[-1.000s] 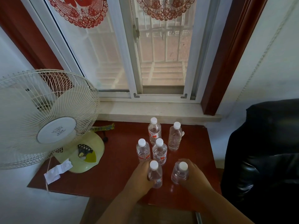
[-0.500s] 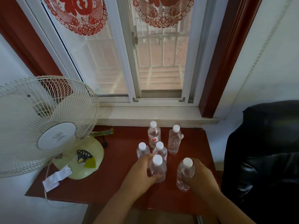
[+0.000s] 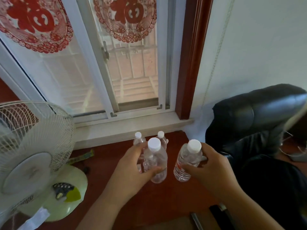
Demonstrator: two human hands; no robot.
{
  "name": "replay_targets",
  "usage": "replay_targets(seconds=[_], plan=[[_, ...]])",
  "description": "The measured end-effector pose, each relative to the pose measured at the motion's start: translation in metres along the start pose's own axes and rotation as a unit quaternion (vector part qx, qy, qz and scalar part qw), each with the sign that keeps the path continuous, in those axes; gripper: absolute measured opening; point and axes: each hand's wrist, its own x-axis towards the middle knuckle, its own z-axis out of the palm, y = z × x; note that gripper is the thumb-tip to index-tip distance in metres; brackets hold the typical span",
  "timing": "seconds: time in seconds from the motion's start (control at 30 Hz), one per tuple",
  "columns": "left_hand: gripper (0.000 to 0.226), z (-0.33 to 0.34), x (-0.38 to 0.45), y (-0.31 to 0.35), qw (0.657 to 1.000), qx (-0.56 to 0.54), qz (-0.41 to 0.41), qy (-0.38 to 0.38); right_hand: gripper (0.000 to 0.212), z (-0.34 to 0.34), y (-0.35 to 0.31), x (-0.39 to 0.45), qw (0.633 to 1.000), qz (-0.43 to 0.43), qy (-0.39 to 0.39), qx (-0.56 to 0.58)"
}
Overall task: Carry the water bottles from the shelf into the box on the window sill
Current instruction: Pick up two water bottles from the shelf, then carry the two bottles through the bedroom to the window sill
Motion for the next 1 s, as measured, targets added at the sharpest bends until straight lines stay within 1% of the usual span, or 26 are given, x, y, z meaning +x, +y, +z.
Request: replay_targets(seconds=[0.17, 0.27, 0.4, 0.47, 0.57, 0.7, 0.8, 1.0], plan=[[0.065, -0.028, -0.006, -0.001, 0.998, 0.004, 0.052, -0.028, 0.066, 0.003, -0.027, -0.033, 0.998, 0.026, 0.060, 0.002], [0.068, -0.041, -0.013, -0.005, 0.996, -0.004, 0.074, -0.047, 0.063, 0.008, -0.041, -0.055, 0.995, 0.051, 0.085, 0.015], [0.072, -0.050, -0.021, -0.008, 0.990, -0.003, 0.108, -0.092, 0.058, 0.013, -0.057, -0.091, 0.988, 0.080, 0.129, 0.022], [0.073, -0.047, -0.022, -0.006, 0.985, -0.005, 0.125, -0.117, 0.052, 0.014, -0.061, -0.111, 0.984, 0.096, 0.149, 0.027], [0.075, -0.036, -0.028, -0.002, 0.973, -0.009, 0.165, -0.159, 0.052, 0.011, -0.063, -0.144, 0.975, 0.129, 0.182, 0.010], [0.069, -0.013, -0.037, 0.017, 0.953, -0.017, 0.221, -0.207, 0.066, 0.000, -0.054, -0.192, 0.953, 0.189, 0.237, -0.021], [0.065, 0.009, -0.046, 0.042, 0.934, -0.011, 0.265, -0.239, 0.071, -0.015, -0.046, -0.227, 0.935, 0.227, 0.272, -0.033], [0.072, 0.066, -0.070, 0.106, 0.888, -0.025, 0.355, -0.292, 0.078, -0.056, -0.022, -0.293, 0.887, 0.287, 0.357, -0.057]])
